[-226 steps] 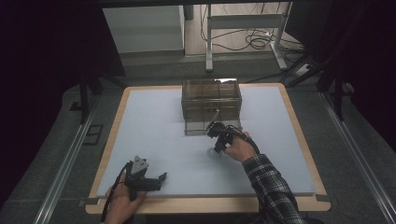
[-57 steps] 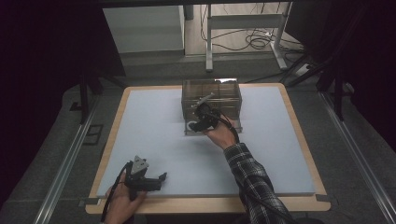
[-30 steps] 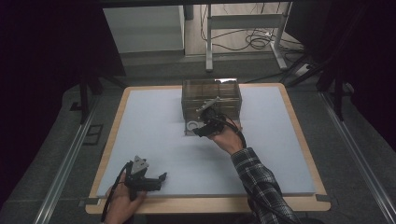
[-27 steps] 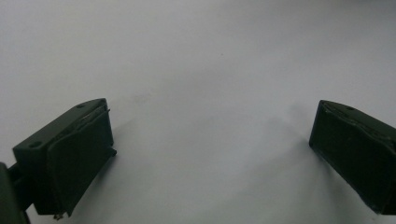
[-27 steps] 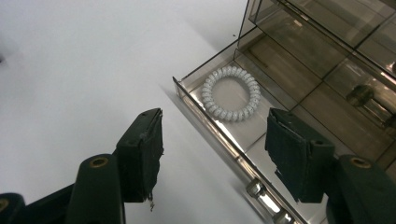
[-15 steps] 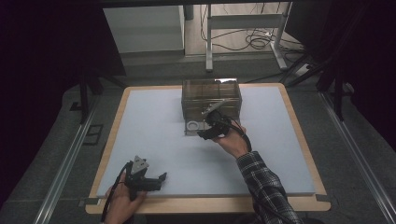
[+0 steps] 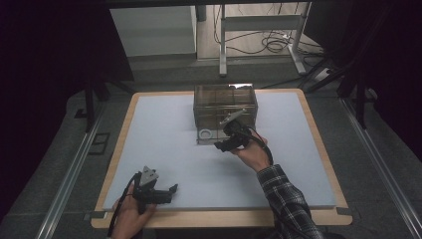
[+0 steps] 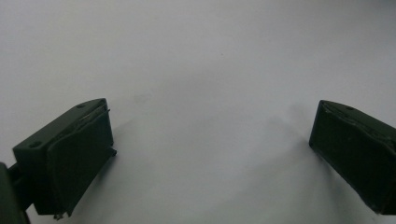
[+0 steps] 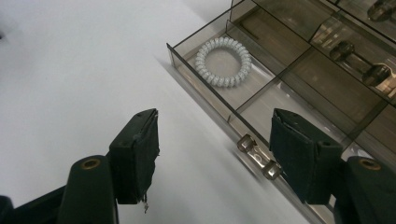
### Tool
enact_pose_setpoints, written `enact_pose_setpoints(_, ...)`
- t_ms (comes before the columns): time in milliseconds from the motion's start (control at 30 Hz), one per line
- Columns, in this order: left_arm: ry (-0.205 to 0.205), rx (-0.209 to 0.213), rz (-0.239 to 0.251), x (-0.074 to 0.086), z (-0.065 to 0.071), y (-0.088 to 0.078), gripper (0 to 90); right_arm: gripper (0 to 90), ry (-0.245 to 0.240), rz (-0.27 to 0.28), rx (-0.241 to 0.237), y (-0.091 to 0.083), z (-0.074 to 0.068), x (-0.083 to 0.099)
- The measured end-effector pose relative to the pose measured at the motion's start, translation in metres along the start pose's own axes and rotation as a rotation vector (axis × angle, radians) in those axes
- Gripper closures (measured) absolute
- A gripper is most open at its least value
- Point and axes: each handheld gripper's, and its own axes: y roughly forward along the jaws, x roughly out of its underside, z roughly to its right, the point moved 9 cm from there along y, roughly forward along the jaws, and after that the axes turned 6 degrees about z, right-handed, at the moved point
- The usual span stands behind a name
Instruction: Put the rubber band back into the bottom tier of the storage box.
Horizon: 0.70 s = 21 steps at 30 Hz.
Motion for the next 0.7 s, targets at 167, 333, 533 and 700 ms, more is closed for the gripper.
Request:
enact_pose_setpoints(167,0.0,0.0,0.0,0.0,0.0,0.0,0.0,32.2,0.002,0.0,-0.001,-0.003,0.0,0.003)
enact_pose_setpoints(333,0.0,0.0,0.0,0.0,0.0,0.0,0.0,31.2,0.001,0.003,0.001,-0.007,0.0,0.007)
enact_pose_setpoints(533,-0.002,0.0,0.001,0.0,0.0,0.0,0.0,30.9,0.007,0.004,0.003,-0.012,0.001,0.012)
enact_pose_setpoints(700,-0.002,0.0,0.001,0.0,0.0,0.0,0.0,30.7,0.014,0.005,0.004,-0.016,0.002,0.017)
